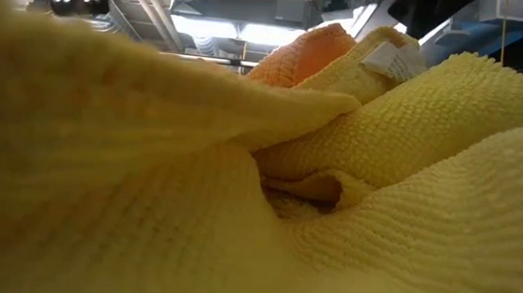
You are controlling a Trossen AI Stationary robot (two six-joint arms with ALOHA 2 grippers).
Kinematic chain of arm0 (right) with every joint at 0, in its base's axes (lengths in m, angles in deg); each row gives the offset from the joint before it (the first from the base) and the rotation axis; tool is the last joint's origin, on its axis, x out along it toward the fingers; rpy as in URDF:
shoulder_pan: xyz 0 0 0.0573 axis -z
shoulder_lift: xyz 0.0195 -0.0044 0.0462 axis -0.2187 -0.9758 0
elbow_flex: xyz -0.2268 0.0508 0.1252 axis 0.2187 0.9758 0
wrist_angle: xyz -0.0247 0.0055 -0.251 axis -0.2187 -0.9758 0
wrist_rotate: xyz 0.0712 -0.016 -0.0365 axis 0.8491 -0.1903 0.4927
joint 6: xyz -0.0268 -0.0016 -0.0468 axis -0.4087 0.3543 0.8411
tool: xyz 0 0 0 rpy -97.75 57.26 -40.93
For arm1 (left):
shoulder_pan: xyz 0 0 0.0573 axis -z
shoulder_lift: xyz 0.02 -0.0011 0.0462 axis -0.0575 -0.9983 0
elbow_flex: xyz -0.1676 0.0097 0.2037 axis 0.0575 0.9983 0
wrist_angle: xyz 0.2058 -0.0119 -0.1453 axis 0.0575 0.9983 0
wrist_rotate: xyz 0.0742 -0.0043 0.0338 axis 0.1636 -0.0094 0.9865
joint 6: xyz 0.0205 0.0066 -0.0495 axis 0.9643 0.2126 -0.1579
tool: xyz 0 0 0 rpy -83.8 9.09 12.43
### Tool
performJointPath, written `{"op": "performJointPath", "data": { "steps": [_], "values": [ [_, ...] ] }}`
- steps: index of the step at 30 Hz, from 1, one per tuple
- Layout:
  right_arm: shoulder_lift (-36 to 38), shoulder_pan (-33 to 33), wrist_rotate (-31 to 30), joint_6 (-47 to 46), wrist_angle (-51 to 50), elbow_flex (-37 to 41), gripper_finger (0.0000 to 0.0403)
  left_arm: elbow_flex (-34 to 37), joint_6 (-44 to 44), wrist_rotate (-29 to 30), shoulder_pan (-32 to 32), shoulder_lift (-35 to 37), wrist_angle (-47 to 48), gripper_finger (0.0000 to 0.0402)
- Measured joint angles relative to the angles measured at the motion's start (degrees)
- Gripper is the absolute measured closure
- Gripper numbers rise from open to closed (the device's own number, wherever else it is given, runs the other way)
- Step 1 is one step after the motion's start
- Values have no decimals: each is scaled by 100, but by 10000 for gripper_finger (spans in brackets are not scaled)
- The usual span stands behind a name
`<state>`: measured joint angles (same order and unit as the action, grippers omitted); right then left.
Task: Sort microfiber towel by color & place in baskets
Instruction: Put the pink microfiber towel into the white bin
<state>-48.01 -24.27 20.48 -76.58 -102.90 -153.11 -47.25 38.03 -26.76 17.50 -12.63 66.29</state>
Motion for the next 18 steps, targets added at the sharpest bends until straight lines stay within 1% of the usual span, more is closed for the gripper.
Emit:
{"op": "performJointPath", "data": {
  "steps": [8,15,18],
  "values": [
    [-2,0,0,0,379,141,205,0,-78,43,216,-755,26,276],
    [-2,0,0,0,471,141,205,0,-67,435,214,-1180,29,276],
    [-2,0,0,0,469,141,205,0,-65,486,212,-1281,26,276]
  ]
}}
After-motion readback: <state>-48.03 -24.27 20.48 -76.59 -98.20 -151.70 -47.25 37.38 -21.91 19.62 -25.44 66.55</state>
